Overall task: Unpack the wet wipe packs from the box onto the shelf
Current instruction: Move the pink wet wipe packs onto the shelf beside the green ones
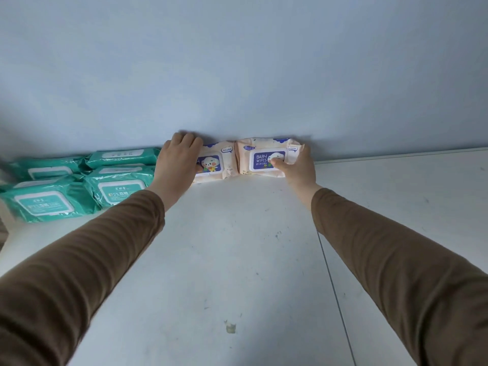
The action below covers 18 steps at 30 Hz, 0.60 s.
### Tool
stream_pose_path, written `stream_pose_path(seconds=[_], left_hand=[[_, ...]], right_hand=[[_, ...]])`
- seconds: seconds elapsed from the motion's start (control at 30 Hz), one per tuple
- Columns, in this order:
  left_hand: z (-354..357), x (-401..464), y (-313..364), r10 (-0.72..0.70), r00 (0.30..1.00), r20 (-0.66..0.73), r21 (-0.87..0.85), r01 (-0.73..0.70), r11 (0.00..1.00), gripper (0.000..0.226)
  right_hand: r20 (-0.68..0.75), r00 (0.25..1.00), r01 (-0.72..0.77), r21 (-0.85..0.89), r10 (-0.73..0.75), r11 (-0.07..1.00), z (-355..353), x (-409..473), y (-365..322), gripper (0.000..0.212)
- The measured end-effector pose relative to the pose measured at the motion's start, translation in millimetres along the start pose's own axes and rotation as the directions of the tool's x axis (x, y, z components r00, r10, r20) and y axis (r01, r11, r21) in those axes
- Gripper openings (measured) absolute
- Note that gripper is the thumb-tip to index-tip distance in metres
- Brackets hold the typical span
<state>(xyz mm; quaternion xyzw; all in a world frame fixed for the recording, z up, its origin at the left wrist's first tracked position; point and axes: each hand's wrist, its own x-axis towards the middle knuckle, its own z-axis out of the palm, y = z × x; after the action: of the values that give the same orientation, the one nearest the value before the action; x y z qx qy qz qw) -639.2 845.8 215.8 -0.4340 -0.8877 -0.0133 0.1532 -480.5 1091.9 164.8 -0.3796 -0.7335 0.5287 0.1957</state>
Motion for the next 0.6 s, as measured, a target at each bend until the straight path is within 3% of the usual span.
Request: stream_pose_path(seconds=[0.3, 0.6], left_hand=[[-16.0, -13.3, 31.4, -0.034, 0.999, -0.002, -0.062, 0.034, 0.998, 0.057], [-41.4, -36.7, 195.2, 0.171, 0.979, 0.111, -0.361, -0.120, 0.925, 0.046]], right_hand=[[-0.063, 0.998, -0.036, -0.214, 0.023, 0.976, -36.6, -20.5, -2.3, 0.077], [0.006, 0.994, 0.101, -0.472, -0.111, 0.876, -184.9, -141.9, 38.3, 0.052]])
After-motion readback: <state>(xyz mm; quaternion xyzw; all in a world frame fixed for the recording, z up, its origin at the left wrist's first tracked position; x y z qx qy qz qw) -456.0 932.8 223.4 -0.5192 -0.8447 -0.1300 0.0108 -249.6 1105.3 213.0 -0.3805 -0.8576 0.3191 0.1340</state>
